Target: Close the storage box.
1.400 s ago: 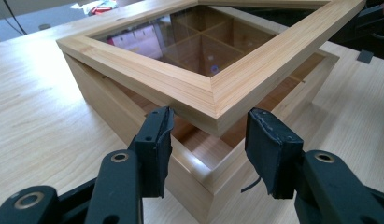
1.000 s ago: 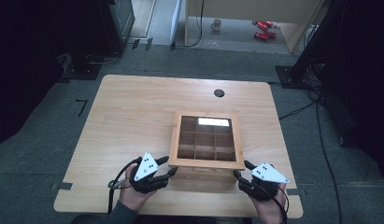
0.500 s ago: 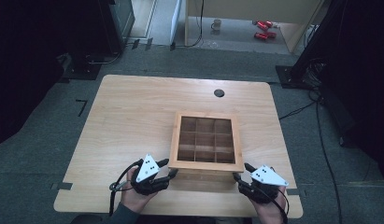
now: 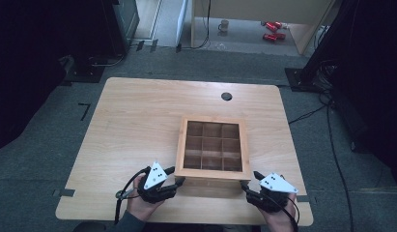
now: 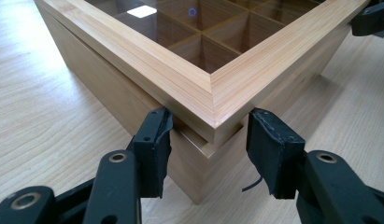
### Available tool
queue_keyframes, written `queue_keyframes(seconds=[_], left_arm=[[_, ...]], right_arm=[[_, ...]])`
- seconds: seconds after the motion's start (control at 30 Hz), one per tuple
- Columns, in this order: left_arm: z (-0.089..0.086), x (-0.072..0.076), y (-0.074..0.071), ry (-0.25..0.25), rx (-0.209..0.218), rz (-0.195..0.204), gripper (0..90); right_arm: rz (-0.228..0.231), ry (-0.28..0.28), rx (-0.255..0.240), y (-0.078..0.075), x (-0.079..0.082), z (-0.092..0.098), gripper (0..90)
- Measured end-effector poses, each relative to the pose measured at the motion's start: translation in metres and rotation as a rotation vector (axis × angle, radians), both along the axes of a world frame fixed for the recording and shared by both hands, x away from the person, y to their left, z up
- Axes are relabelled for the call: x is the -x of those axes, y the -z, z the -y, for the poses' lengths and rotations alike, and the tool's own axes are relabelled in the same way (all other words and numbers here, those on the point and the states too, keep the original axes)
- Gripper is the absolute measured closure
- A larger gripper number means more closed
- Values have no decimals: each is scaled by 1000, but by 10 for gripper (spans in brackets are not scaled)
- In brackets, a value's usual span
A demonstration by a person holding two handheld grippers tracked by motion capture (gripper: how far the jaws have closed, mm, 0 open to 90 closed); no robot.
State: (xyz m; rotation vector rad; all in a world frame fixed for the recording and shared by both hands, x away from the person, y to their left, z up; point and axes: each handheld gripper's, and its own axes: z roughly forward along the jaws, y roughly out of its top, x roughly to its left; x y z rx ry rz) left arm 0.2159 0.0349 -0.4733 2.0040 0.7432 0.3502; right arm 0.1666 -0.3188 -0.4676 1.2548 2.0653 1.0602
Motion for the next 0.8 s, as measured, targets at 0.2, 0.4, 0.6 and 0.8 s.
queue_keyframes(seconds=[0.2, 0.4, 0.6, 0.8], left_arm=[[1, 0, 3, -9, -12, -10, 481], [-1, 2, 4, -11, -15, -21, 424], [-8, 6, -1, -8, 14, -2, 407], [-18, 6, -12, -20, 62, 17, 408]], right_arm=[[-9, -2, 0, 1, 0, 0, 409], [-27, -7, -7, 3, 2, 2, 398], [-4, -8, -40, -3, 7, 9, 377], [30, 12, -81, -15, 8, 19, 375]])
